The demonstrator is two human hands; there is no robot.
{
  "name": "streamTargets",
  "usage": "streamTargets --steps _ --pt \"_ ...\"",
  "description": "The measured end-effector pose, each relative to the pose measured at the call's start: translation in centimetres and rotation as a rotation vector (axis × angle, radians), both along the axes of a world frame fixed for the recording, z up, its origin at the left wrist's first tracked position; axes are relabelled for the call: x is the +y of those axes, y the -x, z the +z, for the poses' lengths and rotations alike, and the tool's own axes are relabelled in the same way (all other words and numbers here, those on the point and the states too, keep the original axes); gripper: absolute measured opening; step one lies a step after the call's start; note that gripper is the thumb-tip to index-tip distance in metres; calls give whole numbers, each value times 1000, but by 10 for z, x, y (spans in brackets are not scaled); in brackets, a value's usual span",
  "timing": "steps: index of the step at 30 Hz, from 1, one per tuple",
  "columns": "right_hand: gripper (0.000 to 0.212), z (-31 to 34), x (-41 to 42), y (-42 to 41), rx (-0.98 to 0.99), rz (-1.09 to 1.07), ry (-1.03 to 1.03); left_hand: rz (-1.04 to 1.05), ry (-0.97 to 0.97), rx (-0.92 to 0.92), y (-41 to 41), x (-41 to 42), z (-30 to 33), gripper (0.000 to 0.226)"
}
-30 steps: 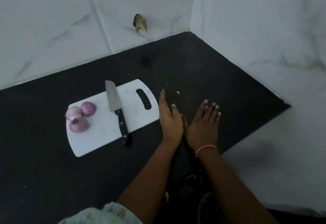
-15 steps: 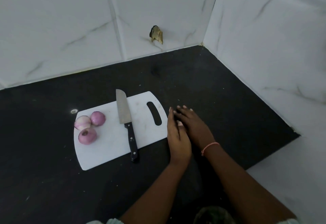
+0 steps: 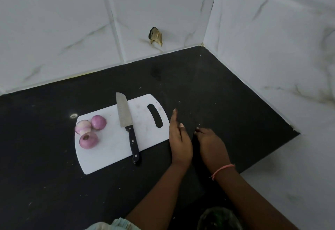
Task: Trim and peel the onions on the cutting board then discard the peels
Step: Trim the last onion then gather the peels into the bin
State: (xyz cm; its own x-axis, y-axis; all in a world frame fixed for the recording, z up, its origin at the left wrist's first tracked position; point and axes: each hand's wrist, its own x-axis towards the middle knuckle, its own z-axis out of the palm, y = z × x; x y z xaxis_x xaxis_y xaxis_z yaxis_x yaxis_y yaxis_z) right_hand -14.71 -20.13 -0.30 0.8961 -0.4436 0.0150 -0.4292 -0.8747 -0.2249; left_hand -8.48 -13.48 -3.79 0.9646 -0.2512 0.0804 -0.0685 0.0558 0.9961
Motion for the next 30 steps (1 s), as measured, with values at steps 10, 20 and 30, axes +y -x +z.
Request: streamTargets --steps 10,20,30 --pt "17 33 13 6 202 129 120 -35 -40 -59 1 -2 0 47" --pt "18 9 2 86 -881 -836 -1718 -70 191 393 78 -7 16 36" --pt "32 -85 11 292 -1203 -1246 -1702 -805 -193 759 275 -35 -78 32"
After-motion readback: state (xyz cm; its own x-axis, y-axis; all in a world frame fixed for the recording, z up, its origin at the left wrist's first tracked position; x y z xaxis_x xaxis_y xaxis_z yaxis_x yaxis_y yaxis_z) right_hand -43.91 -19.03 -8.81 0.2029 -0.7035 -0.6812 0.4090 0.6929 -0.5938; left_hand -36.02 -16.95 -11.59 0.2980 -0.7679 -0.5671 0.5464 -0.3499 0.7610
